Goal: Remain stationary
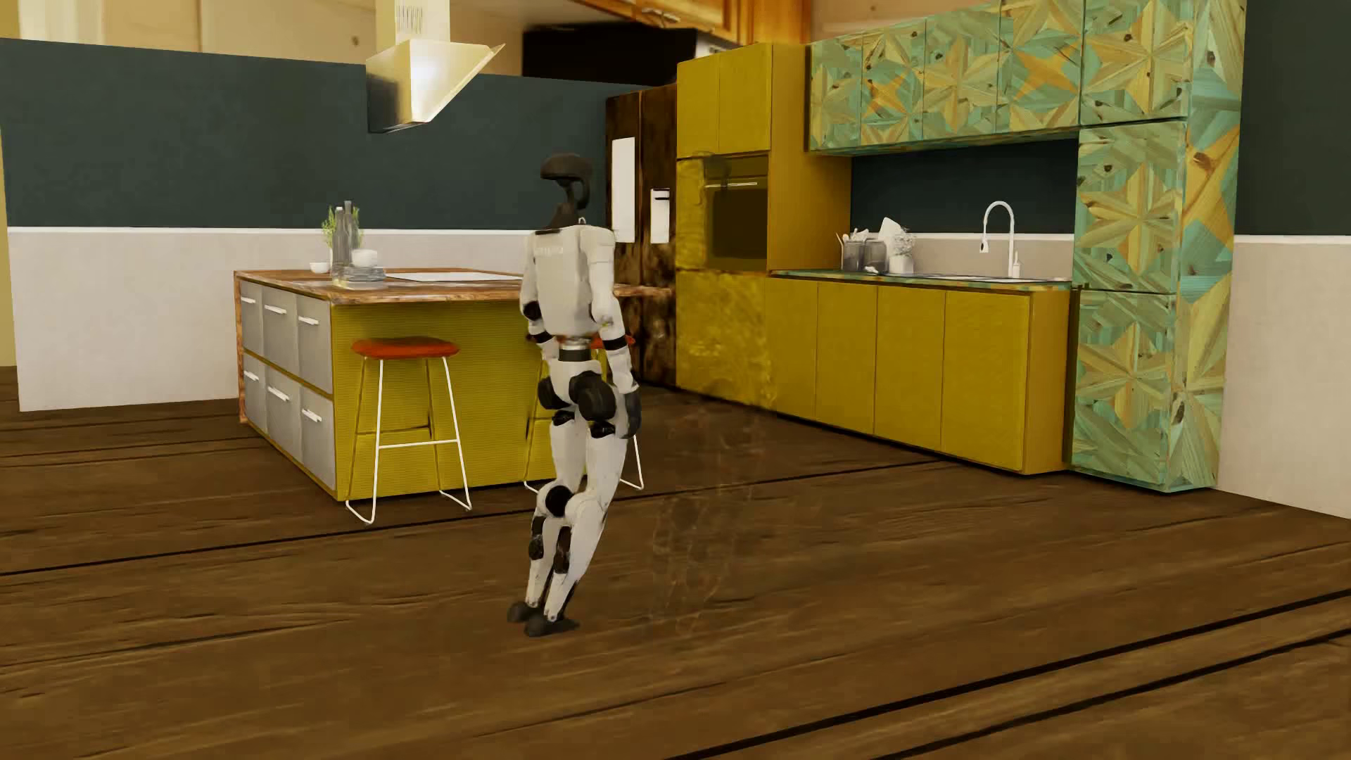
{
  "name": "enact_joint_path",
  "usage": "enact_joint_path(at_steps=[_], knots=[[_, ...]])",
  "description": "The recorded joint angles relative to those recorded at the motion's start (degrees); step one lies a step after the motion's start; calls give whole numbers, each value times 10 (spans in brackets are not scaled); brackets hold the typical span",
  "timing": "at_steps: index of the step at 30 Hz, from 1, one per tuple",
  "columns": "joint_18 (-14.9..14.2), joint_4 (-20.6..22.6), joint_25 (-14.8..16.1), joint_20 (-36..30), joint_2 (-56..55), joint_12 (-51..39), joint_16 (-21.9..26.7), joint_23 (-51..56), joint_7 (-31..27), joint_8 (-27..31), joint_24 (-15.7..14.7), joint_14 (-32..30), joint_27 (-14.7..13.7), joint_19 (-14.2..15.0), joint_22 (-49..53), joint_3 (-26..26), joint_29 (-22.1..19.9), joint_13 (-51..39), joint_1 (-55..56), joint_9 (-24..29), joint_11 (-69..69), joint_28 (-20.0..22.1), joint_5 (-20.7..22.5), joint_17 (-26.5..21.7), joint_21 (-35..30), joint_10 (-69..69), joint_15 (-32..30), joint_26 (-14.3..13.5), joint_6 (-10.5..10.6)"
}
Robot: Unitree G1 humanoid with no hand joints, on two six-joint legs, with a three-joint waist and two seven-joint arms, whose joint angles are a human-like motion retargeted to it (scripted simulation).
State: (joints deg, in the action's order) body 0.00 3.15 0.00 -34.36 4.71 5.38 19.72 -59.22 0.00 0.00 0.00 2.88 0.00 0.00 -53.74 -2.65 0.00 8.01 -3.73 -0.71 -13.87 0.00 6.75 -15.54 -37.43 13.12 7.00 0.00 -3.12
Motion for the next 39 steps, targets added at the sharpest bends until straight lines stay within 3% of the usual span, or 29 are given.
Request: enact_joint_path(at_steps=[14,39], knots=[[0,0,0,-6,-1,-2,-4,2,0,0,0,4,0,0,-8,-1,0,-4,6,-1,2,0,0,4,-6,4,-1,0,-7],[0,1,0,-11,0,-5,-3,4,0,0,0,8,0,0,-3,-1,0,-7,8,-2,11,0,1,0,-9,1,-5,0,0]])
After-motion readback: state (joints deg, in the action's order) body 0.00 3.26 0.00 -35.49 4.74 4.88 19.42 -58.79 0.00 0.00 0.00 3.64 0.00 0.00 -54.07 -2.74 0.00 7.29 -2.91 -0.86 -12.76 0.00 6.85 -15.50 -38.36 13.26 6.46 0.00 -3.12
